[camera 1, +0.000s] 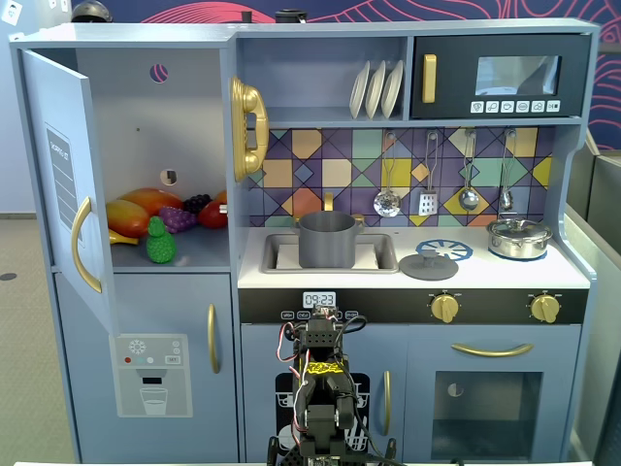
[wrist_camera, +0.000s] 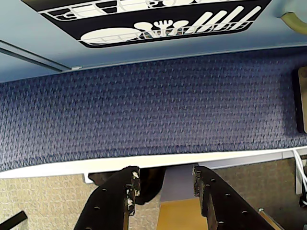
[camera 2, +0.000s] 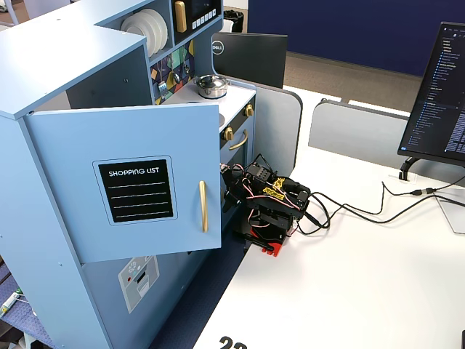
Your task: Pick up the green pineapple from the left cabinet and place it in the gray recipient
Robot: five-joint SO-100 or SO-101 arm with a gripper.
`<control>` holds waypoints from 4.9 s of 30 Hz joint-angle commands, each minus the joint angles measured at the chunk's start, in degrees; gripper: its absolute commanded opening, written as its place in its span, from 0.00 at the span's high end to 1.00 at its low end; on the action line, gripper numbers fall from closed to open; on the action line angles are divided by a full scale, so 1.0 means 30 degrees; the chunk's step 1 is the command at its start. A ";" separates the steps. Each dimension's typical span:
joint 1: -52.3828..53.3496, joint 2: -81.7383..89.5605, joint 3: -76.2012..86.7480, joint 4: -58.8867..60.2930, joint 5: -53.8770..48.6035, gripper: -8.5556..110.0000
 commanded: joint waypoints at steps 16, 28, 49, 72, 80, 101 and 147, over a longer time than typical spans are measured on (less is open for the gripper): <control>-0.3516 -0.0264 -0.0381 0.2021 -0.0996 0.93; -1.4561 -0.5596 -0.6826 -2.3613 -0.2754 0.89; -1.4004 -1.3916 -1.3594 -2.7686 -0.2930 0.57; -1.4180 -2.2354 -1.9189 -3.1465 -0.1055 0.52; -1.3916 -2.4844 -2.0771 -3.2402 -0.1055 0.51; -1.4678 -2.7217 -2.4053 -3.2812 -0.1377 0.93; 0.1289 -2.0566 -2.4551 -2.1855 -0.1406 0.93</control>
